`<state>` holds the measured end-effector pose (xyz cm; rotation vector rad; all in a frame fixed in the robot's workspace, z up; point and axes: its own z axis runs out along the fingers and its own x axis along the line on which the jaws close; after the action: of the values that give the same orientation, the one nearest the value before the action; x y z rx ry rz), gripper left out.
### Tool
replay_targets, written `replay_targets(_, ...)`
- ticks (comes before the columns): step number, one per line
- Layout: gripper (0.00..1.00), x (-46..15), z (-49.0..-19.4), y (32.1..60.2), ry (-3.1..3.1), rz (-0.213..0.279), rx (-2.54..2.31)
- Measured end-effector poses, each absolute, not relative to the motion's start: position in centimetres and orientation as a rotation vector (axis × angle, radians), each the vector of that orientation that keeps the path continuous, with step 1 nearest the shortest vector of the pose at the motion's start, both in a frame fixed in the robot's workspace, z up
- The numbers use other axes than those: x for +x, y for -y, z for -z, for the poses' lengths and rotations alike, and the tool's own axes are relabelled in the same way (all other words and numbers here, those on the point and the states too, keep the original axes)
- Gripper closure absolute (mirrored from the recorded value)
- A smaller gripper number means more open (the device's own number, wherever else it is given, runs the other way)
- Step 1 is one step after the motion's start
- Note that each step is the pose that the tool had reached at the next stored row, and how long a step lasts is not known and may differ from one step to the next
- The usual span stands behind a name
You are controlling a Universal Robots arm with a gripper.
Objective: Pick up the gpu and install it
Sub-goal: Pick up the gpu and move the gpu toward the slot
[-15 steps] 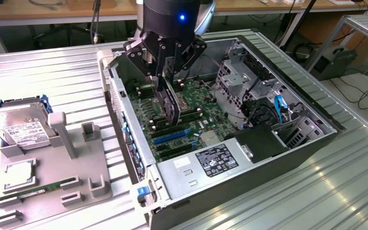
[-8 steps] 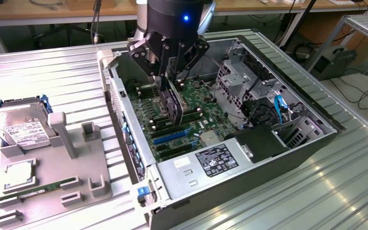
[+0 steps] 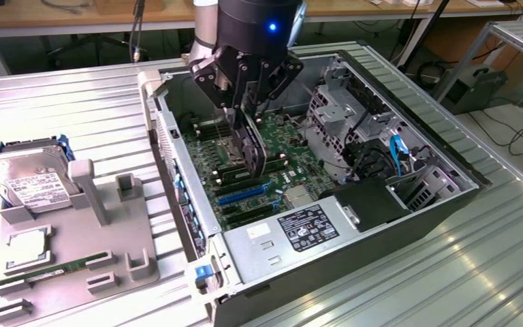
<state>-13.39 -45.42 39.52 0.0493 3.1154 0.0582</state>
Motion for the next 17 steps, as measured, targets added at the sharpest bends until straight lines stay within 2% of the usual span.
replay_targets(17,0.74,-10.2,-39.1,45.4,-3.115,-0.058,0.049)
